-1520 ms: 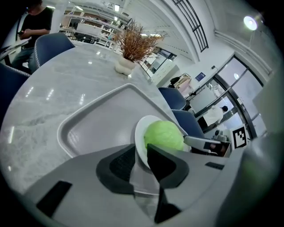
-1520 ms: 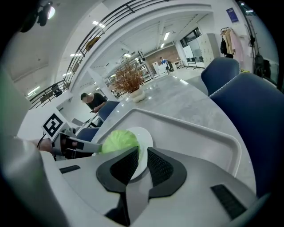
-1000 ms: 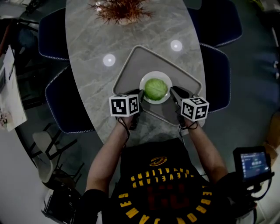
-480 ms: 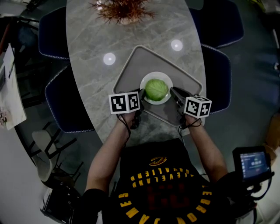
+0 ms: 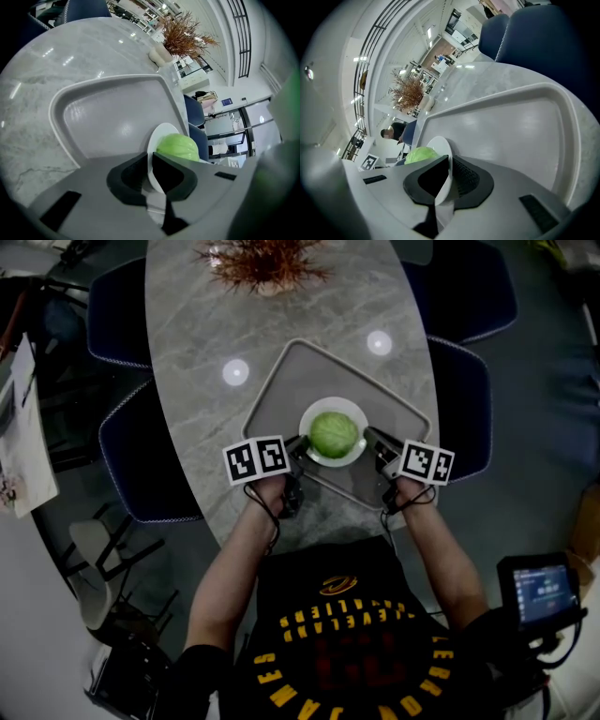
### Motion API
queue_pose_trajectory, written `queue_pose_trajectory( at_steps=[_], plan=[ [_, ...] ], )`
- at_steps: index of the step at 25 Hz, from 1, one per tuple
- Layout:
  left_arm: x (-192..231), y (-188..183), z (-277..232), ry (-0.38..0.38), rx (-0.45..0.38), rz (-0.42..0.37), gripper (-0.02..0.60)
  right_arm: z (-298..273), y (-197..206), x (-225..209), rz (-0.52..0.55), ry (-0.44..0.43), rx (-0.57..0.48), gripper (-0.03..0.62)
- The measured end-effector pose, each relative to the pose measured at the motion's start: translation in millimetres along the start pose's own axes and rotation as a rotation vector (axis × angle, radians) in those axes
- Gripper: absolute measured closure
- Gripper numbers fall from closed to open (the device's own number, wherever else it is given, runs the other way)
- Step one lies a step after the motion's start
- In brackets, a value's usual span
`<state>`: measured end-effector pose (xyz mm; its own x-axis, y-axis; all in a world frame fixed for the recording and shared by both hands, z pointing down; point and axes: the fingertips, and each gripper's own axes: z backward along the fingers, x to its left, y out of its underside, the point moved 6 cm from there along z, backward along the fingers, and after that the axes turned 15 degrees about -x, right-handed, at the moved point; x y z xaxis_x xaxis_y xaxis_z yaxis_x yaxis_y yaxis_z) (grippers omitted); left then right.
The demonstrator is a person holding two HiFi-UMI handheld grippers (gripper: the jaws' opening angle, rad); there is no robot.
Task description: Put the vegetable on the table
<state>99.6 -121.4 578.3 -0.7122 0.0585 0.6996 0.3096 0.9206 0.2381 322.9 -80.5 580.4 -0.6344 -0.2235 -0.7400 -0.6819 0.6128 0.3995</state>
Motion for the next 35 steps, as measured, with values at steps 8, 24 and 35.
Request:
queue_pose_trajectory(
  at_steps=[8, 24, 35],
  plan=[
    [10, 7, 21, 0.011, -0.026, 0.03, 0.546, 7, 14, 14, 0.003, -0.017, 0.008, 0.56],
    [28, 27, 65, -0.032, -0.2, 0.139, 0.546, -4, 28, 41, 0.097, -0.143, 0.132, 0.562],
    [54, 58, 122, -0.085, -0.355, 0.253, 0.546, -10, 63, 78, 0.185, -0.244, 0.265, 0.562]
  ],
)
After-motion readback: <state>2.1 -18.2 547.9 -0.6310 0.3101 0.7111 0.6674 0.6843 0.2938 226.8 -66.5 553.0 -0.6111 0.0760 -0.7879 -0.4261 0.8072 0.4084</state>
